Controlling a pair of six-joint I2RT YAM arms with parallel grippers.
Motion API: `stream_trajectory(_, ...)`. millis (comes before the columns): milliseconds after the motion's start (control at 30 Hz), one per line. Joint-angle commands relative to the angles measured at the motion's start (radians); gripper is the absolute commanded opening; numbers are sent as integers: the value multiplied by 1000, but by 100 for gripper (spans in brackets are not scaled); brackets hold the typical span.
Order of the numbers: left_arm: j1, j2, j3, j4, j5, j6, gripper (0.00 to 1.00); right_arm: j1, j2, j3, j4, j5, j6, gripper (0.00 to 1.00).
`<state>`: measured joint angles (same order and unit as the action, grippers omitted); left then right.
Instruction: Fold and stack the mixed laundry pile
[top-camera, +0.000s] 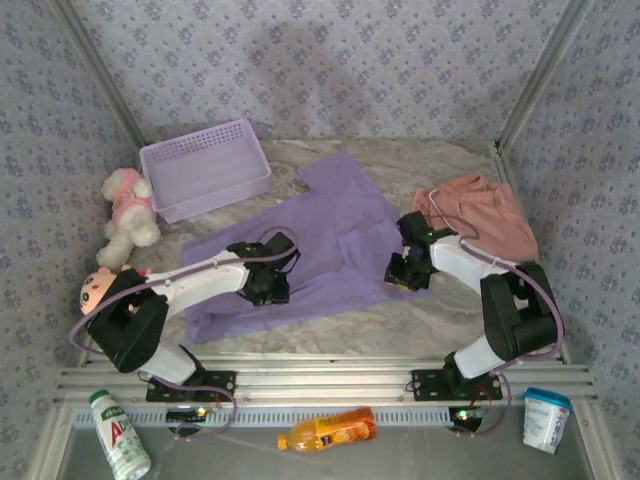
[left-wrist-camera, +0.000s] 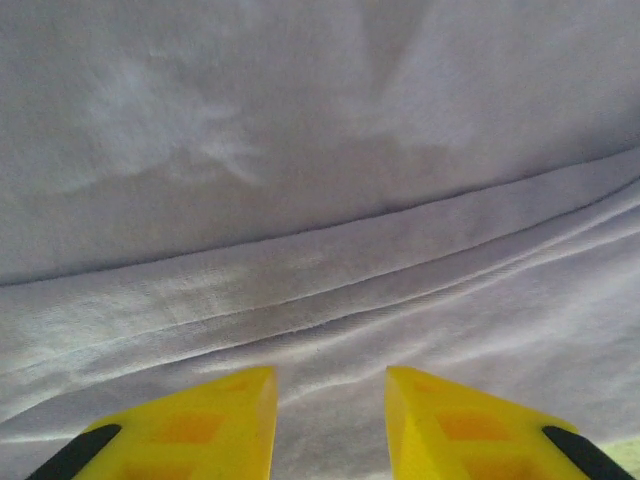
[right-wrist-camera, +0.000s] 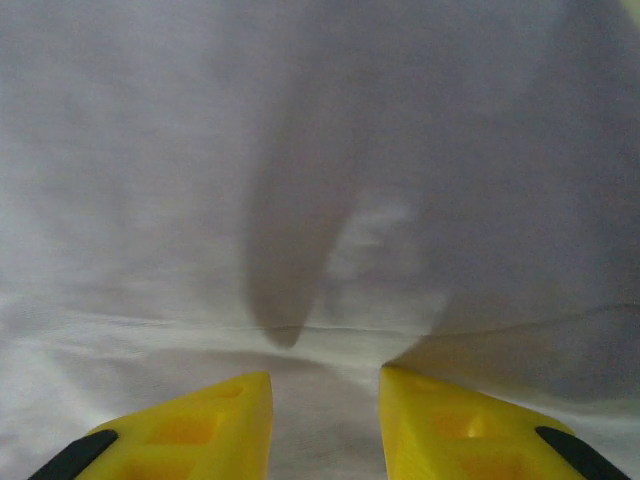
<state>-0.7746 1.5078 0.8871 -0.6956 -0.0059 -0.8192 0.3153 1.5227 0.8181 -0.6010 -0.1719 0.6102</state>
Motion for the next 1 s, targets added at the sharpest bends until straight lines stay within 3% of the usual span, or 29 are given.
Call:
stream_trajectory(0, -8, 56, -1, 32, 38, 25, 36, -52, 39, -25, 5, 44, 49, 36)
stream_trajectory(200, -84, 82, 75, -60, 23, 34, 46, -171, -12, -61, -52, 81, 33, 36)
stream_trajectory(333, -67, -1, 56, -114, 11, -32, 64, -246, -9, -7, -86, 85, -14, 36)
stream_trajectory(433, -32, -63, 42, -189, 7, -36, 67, -289, -4, 26, -80, 68, -39, 36)
stream_trajectory(500, -19, -105, 22, -227, 6, -21, 62, -291, 4, 52, -75, 61, -60, 36)
stream_trajectory(633, -9, -179, -34, -301, 29, 30, 40, -279, 38, 83, -58, 52, -60, 36)
stream_trajectory(800, -34, -285, -105, -321, 95, 3, 1, -265, 67, 79, -40, 43, -44, 36)
stream_trajectory(967, 22, -272, -200, -346, 21, -123, 0, -260, 68, 76, -40, 45, -44, 36)
